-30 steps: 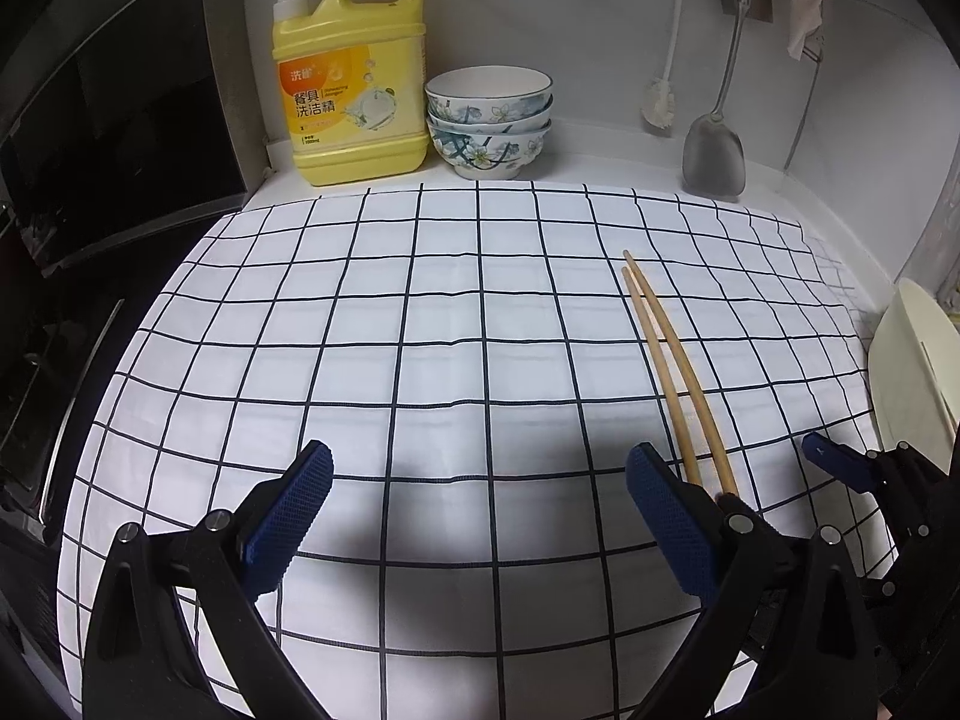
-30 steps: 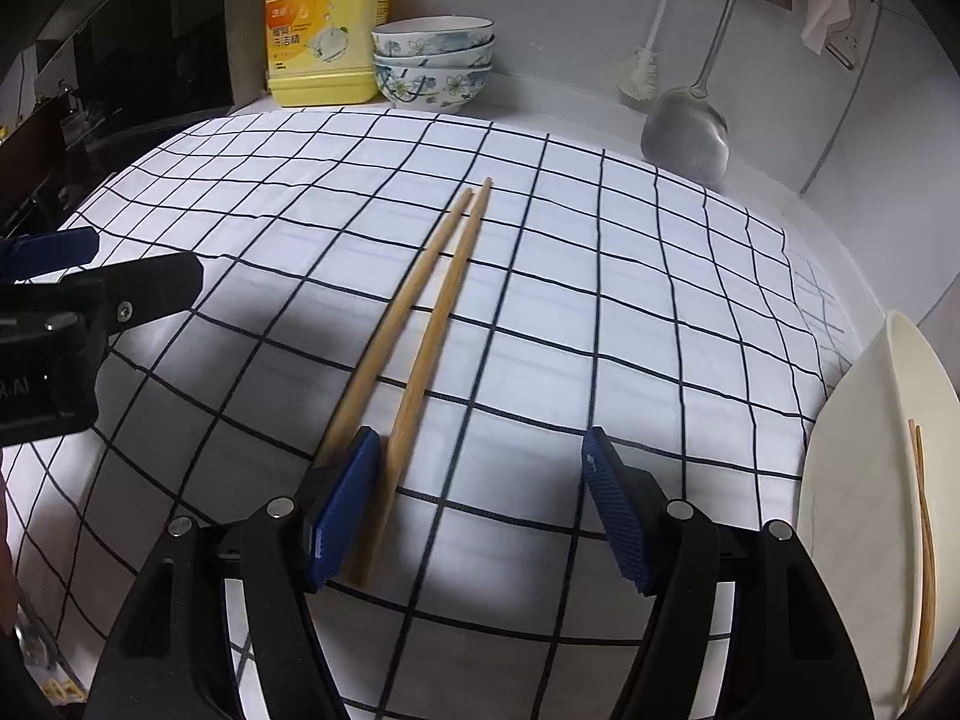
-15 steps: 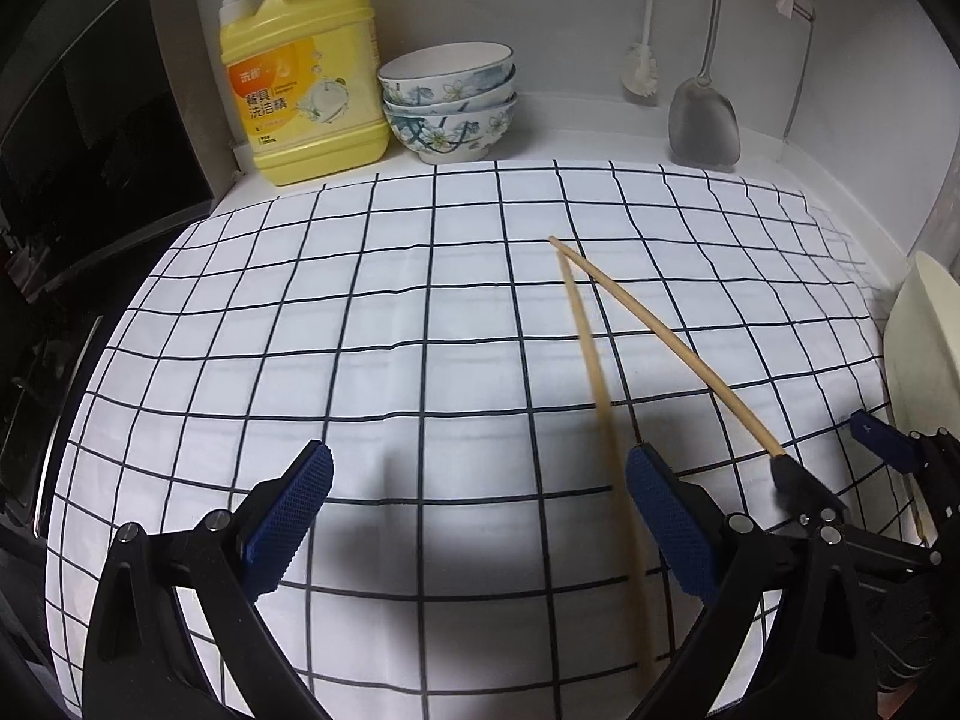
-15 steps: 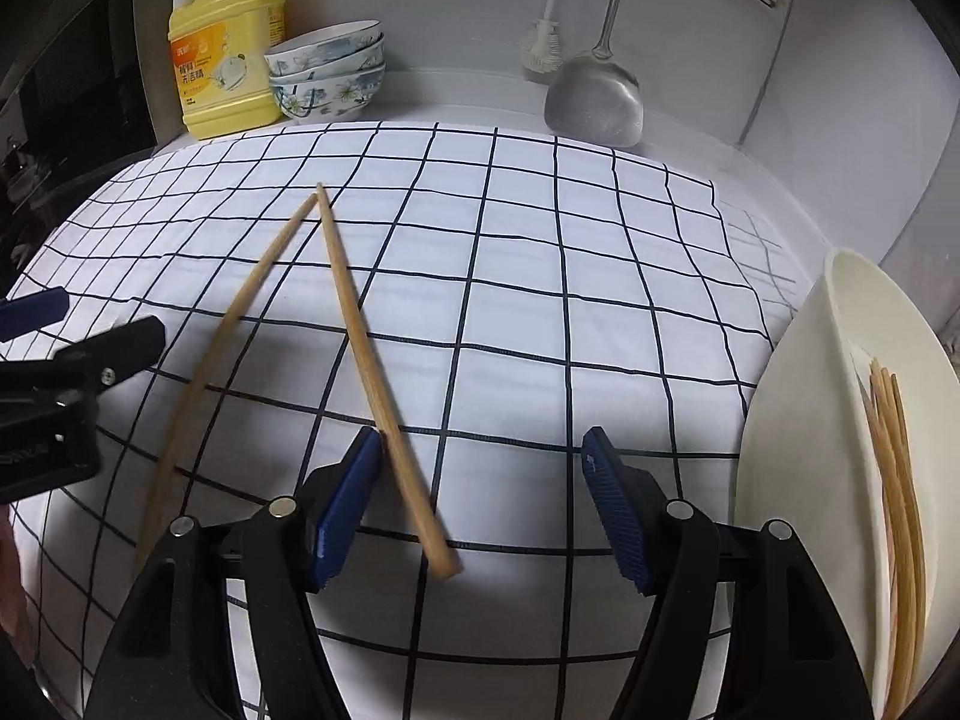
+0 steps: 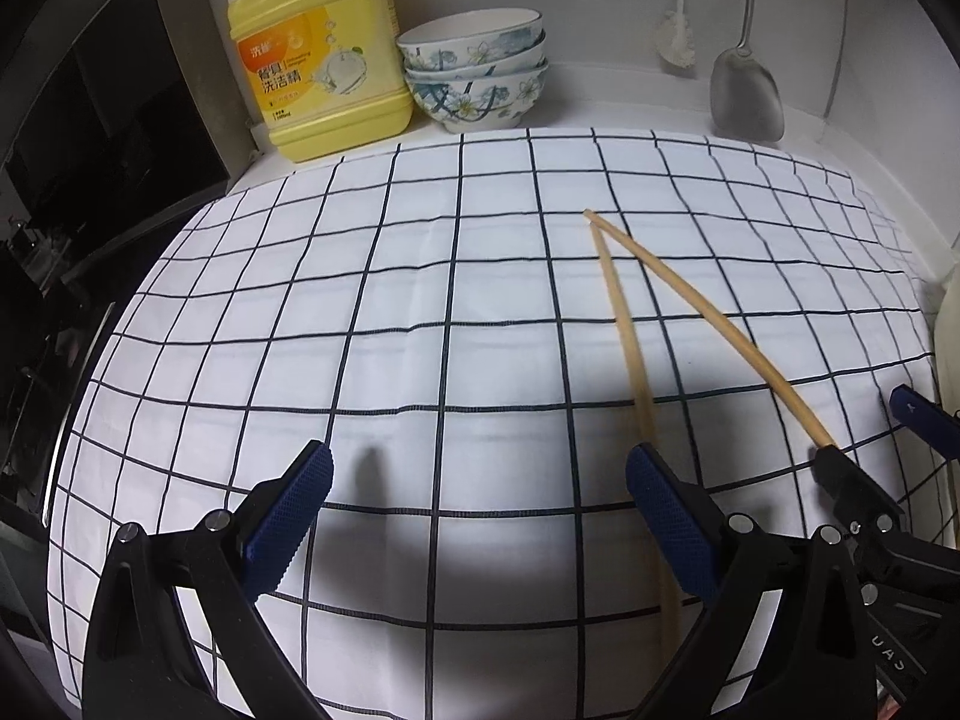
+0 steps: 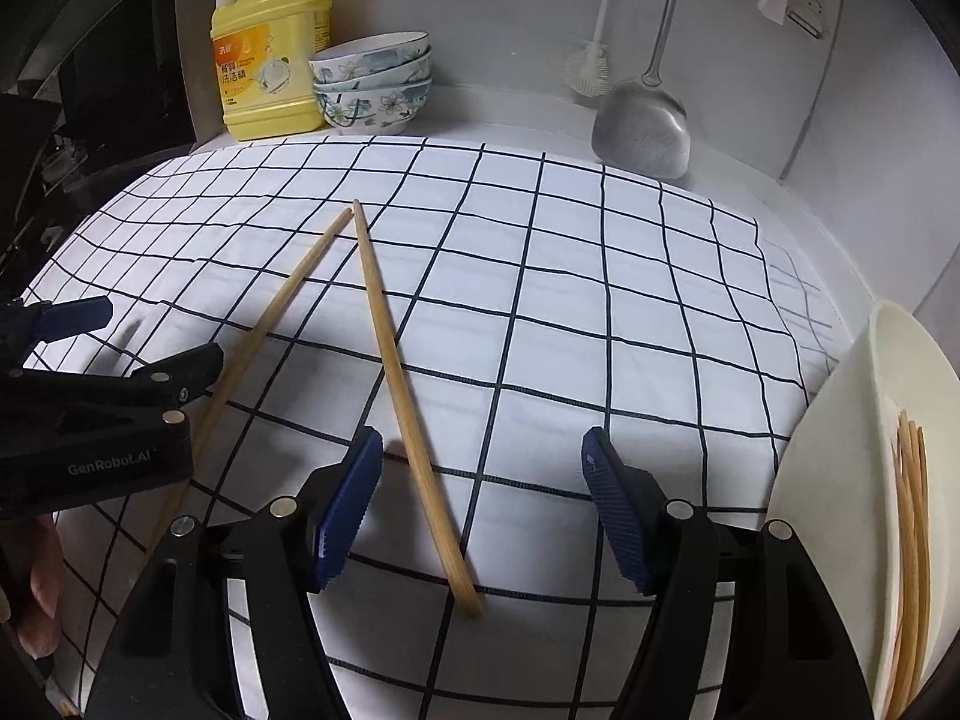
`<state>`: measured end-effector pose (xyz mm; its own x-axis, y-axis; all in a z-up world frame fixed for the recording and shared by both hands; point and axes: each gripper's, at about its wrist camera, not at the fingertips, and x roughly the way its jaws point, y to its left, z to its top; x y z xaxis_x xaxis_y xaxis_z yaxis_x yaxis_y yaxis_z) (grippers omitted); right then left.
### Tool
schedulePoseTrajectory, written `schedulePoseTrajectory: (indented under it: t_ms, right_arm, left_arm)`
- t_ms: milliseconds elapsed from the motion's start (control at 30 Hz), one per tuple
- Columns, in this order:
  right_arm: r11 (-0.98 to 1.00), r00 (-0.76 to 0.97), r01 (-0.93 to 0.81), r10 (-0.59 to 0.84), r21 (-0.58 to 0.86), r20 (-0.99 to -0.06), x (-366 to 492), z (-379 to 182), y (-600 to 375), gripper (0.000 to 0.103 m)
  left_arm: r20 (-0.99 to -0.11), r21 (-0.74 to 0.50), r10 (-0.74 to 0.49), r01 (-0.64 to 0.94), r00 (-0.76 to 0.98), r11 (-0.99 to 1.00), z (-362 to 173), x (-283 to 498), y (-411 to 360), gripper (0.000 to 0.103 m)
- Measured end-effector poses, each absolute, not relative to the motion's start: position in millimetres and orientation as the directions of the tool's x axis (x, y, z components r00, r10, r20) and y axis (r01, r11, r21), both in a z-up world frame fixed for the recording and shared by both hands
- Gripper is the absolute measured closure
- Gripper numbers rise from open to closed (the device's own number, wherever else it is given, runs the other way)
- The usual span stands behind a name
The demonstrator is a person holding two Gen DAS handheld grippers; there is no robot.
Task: Organize utensils
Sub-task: 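Return both open tools to the last chopsticks on the grid cloth, then close the right tool on a chopstick while the left tool grasps another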
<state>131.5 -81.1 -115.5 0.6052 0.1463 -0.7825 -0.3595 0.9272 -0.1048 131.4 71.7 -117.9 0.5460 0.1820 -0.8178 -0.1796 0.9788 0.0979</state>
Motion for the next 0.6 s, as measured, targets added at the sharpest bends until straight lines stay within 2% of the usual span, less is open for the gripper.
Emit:
schedulePoseTrajectory:
  t_ms: [200,267,333,400,467,500,600]
  right_arm:
    - [0.924,0.587,-0.371,0.159,-0.090,-0.794,138.2,-118.1,-81.4,0.037]
    - [0.922,0.583,-0.379,0.170,-0.082,-0.794,139.5,-118.6,-80.6,0.037]
    - [0.917,0.578,-0.393,0.189,-0.068,-0.794,140.8,-119.3,-79.3,0.041]
    - [0.908,0.559,-0.417,0.224,-0.036,-0.798,141.8,-119.2,-77.1,0.056]
    - [0.900,0.556,-0.434,0.230,-0.044,-0.799,140.4,-118.7,-71.5,0.064]
    - [0.892,0.553,-0.450,0.238,-0.046,-0.799,139.0,-118.5,-68.1,0.073]
    - [0.878,0.553,-0.474,0.245,-0.059,-0.796,135.9,-118.8,-61.1,0.090]
  left_arm:
    - [-0.813,0.098,0.192,-0.196,0.549,0.976,-119.3,132.2,71.3,0.007]
    - [-0.808,0.096,0.188,-0.191,0.558,0.977,-119.2,131.2,70.5,0.010]
    - [-0.805,0.070,0.158,-0.173,0.572,0.982,-117.9,129.7,69.9,0.029]
    - [-0.803,0.074,0.157,-0.165,0.576,0.984,-116.4,129.0,66.0,0.039]
    - [-0.799,0.073,0.148,-0.151,0.583,0.986,-115.8,127.8,62.1,0.048]
    - [-0.798,0.070,0.142,-0.144,0.586,0.987,-115.5,127.1,60.5,0.056]
    - [-0.800,0.054,0.124,-0.134,0.587,0.989,-114.5,126.0,58.8,0.079]
